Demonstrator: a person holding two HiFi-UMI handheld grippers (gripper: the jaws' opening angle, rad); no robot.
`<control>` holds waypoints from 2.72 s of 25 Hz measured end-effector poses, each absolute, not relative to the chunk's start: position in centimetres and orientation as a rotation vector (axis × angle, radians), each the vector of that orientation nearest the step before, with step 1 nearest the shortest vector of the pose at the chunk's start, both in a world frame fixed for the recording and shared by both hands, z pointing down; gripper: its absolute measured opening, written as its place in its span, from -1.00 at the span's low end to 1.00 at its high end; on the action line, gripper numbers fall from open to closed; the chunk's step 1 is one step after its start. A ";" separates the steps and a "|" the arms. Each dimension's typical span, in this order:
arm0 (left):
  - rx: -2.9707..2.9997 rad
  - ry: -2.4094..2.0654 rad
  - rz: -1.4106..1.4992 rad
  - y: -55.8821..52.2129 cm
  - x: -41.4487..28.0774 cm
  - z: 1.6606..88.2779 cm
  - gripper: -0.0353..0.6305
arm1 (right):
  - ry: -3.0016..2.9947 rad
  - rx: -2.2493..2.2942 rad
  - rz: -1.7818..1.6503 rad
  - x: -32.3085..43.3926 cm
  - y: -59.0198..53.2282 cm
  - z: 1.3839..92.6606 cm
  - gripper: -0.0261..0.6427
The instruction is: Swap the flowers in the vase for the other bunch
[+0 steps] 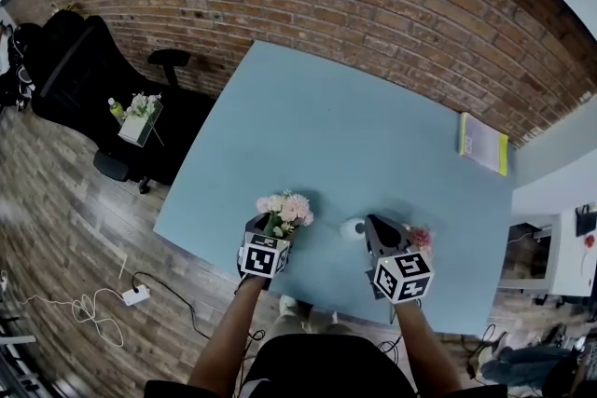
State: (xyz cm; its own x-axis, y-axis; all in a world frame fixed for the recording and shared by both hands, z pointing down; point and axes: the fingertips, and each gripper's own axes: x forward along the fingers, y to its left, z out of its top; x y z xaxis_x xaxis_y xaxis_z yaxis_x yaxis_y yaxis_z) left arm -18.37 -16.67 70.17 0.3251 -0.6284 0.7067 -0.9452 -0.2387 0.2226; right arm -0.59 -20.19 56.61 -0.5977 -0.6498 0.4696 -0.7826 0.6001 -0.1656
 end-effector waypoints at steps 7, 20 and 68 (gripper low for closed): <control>1.952 -1.425 0.639 -16.6 -18.7 70.6 0.51 | -2.467 1.155 0.512 -0.3 -20.0 56.7 -0.90; 1.943 -1.403 0.604 -16.1 -18.2 71.2 0.75 | -2.466 1.158 0.509 -0.1 -19.4 56.7 -0.90; 2.223 -1.433 0.521 -15.2 -13.9 58.3 -0.12 | -2.558 1.289 0.364 3.8 -15.9 50.4 -0.90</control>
State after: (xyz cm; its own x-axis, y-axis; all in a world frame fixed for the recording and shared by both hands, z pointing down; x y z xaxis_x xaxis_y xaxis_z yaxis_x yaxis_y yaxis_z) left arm -13.89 -15.21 58.32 0.3915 -0.7506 0.5323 -0.9172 -0.3647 0.1602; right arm 3.75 -15.88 50.43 -0.5755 -0.7466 0.3338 -0.8101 0.5764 -0.1073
